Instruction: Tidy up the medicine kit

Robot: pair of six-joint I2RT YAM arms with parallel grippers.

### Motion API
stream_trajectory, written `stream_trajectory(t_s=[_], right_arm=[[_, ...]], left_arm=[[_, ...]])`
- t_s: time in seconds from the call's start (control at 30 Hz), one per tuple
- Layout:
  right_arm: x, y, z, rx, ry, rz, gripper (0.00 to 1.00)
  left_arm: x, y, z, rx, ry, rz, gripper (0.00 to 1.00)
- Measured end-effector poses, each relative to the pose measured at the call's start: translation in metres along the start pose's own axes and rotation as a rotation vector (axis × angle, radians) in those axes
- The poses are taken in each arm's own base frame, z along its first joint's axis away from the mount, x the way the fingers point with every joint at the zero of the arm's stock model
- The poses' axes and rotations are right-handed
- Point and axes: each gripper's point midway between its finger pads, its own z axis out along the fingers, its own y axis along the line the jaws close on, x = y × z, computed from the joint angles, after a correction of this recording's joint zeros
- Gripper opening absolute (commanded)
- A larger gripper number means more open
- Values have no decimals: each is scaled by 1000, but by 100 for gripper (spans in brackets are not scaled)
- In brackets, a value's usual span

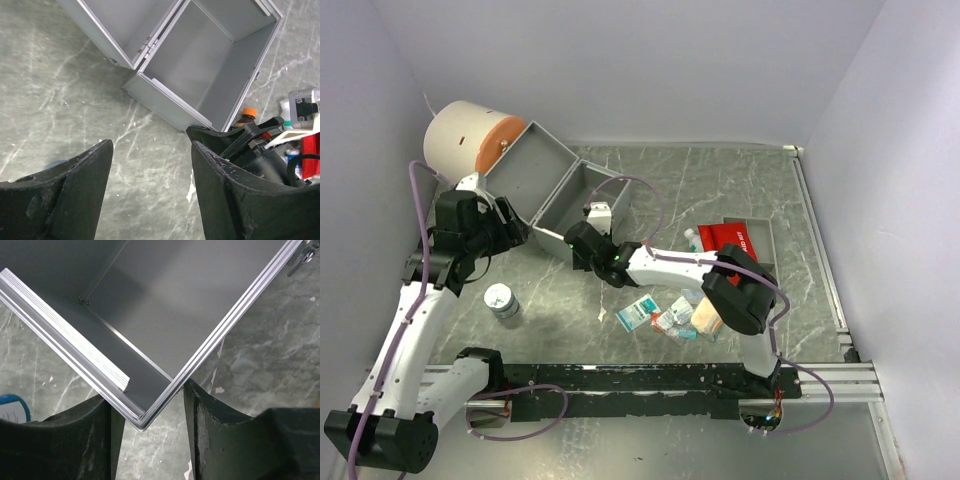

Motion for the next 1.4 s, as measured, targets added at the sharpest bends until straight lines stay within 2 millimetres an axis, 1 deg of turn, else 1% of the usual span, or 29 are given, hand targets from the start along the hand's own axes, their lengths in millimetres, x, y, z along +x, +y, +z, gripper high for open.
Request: stream_trajectory(t_s=[0.07,0.13,0.27,0.37,0.43,0.5,0.57,0.63,0.7,0.73,0.8,0.87,0.9,0.93,1.0,1.03,1.07,1.1,1.13,1.27,1.33,1.4], right_arm=[[-2,-1,7,-1,5,5,47],[-3,-1,11,-7,10,1,50],[-6,2,12,-32,19,3,64],[-8,6,9,-64,25,4,69],[-13,5,-1,-92,24,2,70],[-21,-1,-19,-112,11,0,70],[-37,-8,-42,-129,-23,9,69],[-60,-17,-64,-136,-74,29,68],[-84,-35,-83,-118,-134,55,66],[-95,-49,-91,-95,-162,69,65],[-110,-85,-101,-17,-198,86,64],[-115,-128,-106,89,-209,87,63],[-115,-147,-108,138,-204,81,63],[-113,-170,-111,204,-194,71,63],[-107,-211,-118,328,-161,44,63],[-104,-227,-120,379,-139,30,62],[-101,-240,-123,424,-118,17,58],[-95,-252,-125,468,-89,3,55],[-89,-263,-127,514,-59,-10,54],[-64,-293,-128,646,58,-72,51],[-53,-301,-126,680,111,-107,50],[-45,-307,-124,703,153,-136,46]], left_arm=[[-8,3,-3,-25,-22,10,75],[-13,4,-5,-42,-38,19,75],[-18,5,-7,-48,-49,34,76],[-19,3,-8,-36,-49,55,77],[-18,1,-8,-22,-43,79,78],[-19,-1,-9,-8,-41,108,81],[-22,-3,-11,5,-50,134,85],[-27,-5,-13,16,-74,153,91],[-33,-7,-16,19,-102,159,95],[-36,-8,-17,22,-119,156,95],[-43,-11,-20,35,-154,152,96],[-50,-15,-21,49,-183,145,96],[-54,-18,-22,56,-198,143,97],[-56,-19,-22,62,-208,142,99],[-62,-24,-22,83,-233,140,100],[-65,-27,-23,95,-244,139,100],[-67,-31,-23,114,-257,140,100],[-69,-34,-24,134,-265,140,100],[-69,-37,-24,152,-269,139,99],[-64,-48,-16,217,-251,130,95],[-60,-53,-11,247,-230,125,94],[-53,-55,-6,272,-209,120,94]])
